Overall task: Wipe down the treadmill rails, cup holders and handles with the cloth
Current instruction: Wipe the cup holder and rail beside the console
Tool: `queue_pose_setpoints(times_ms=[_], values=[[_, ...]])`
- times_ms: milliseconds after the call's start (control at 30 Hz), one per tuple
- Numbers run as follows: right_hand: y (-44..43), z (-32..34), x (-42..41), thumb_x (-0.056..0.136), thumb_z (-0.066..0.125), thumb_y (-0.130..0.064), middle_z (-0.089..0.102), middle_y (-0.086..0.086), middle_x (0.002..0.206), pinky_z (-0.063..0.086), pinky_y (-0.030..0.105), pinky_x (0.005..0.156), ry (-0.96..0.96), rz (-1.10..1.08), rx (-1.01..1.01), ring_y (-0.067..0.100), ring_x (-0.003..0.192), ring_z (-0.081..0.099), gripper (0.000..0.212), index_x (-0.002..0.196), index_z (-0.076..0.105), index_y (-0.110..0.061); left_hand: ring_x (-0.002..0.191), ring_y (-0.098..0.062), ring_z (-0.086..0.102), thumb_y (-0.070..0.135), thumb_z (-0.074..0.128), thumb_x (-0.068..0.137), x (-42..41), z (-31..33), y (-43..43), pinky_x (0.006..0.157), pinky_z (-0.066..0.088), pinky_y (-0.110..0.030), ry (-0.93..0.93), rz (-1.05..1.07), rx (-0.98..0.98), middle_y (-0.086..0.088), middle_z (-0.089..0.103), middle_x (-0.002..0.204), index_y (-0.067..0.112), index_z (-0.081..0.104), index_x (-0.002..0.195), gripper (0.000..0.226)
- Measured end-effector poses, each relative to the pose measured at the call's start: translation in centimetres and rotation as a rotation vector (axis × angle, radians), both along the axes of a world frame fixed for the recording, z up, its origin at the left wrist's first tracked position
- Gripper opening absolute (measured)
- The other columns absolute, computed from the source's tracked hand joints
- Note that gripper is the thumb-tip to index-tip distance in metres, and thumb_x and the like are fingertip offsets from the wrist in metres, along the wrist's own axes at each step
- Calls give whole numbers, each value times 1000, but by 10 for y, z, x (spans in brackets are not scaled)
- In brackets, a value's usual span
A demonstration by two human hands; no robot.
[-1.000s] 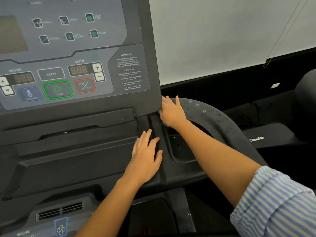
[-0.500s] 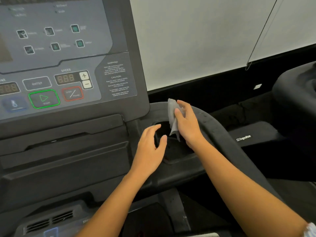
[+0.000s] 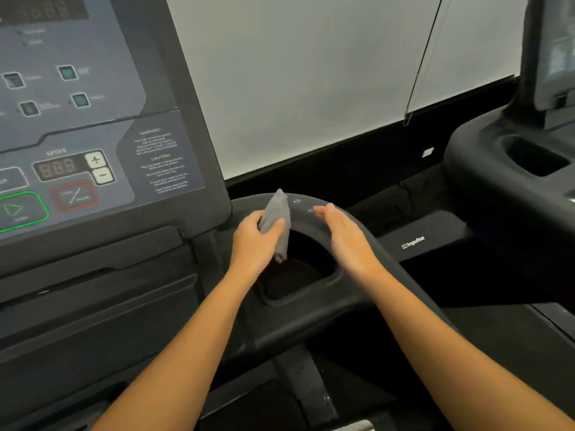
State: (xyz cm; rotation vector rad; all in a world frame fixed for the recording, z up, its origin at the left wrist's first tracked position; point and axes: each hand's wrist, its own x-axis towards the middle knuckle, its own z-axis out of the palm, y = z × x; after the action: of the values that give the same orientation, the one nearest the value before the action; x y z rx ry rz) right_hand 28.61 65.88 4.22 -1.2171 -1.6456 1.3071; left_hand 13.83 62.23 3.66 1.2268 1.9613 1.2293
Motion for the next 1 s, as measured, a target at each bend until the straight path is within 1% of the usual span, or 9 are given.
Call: queue_pose_setpoints(times_ms=[100, 167, 233, 300, 433, 567, 733, 867, 1000], values=[[14, 2, 24, 101, 31, -26, 60, 23, 108, 35, 28, 79, -201, -159, 244, 25, 99, 52, 44, 109, 59, 8, 97, -13, 51, 21, 54, 91, -18, -2, 14, 78, 41, -26, 368, 31, 114, 0, 51, 114, 14, 50, 121, 31], [23, -3, 38, 101, 32, -24, 61, 15, 98, 30, 27, 72, -257, -213, 280, 19, 90, 49, 41, 102, 60, 6, 104, -23, 53, 14, 50, 93, -28, -10, 23, 82, 44, -33, 632, -32, 7, -7, 51, 122, 11, 46, 127, 34], [32, -13, 48, 101, 32, -29, 54, 0, 89, 27, 20, 72, -302, -257, 236, 13, 90, 45, 36, 92, 61, -10, 107, -28, 53, 9, 45, 93, -34, -19, 33, 86, 45, -38, 759, -80, -192, -10, 52, 123, 11, 47, 127, 35], [38, -24, 53, 100, 30, -35, 56, 2, 93, 29, 25, 78, -358, -270, 180, 21, 98, 50, 34, 91, 57, -15, 108, -29, 52, 7, 43, 91, -37, -17, 41, 86, 45, -38, 715, -119, -300, -11, 52, 123, 10, 49, 125, 35], [39, -35, 51, 100, 24, -44, 56, 9, 121, 32, 31, 83, -458, -187, 40, 26, 114, 49, 49, 126, 49, -11, 113, -28, 50, 6, 44, 89, -36, -7, 50, 88, 42, -33, 534, -292, -298, -10, 53, 128, 16, 53, 127, 41], [36, -35, 49, 99, 20, -50, 59, 5, 116, 35, 36, 84, -470, -195, 18, 22, 106, 51, 54, 119, 53, -12, 116, -28, 48, 6, 43, 91, -26, -11, 50, 92, 40, -33, 533, -338, -259, -10, 51, 130, 18, 51, 130, 41], [35, -35, 54, 98, 18, -51, 59, 5, 115, 33, 34, 85, -430, -202, 2, 24, 111, 51, 56, 115, 57, -15, 106, -30, 51, 6, 41, 91, -34, -14, 41, 82, 43, -36, 719, -157, -300, -12, 51, 120, 13, 49, 130, 40], [33, -34, 55, 98, 16, -52, 59, 3, 113, 32, 32, 85, -412, -216, 0, 15, 95, 45, 56, 119, 57, -20, 105, -33, 51, 6, 40, 91, -30, -21, 37, 84, 44, -39, 805, -53, -316, -16, 50, 117, 4, 49, 124, 35], [31, -34, 54, 99, 17, -50, 53, -3, 96, 31, 31, 83, -405, -235, 3, 13, 89, 44, 54, 116, 58, -19, 102, -28, 53, 9, 45, 90, -24, -23, 40, 77, 41, -30, 707, -95, -150, -13, 55, 113, 8, 53, 125, 36]])
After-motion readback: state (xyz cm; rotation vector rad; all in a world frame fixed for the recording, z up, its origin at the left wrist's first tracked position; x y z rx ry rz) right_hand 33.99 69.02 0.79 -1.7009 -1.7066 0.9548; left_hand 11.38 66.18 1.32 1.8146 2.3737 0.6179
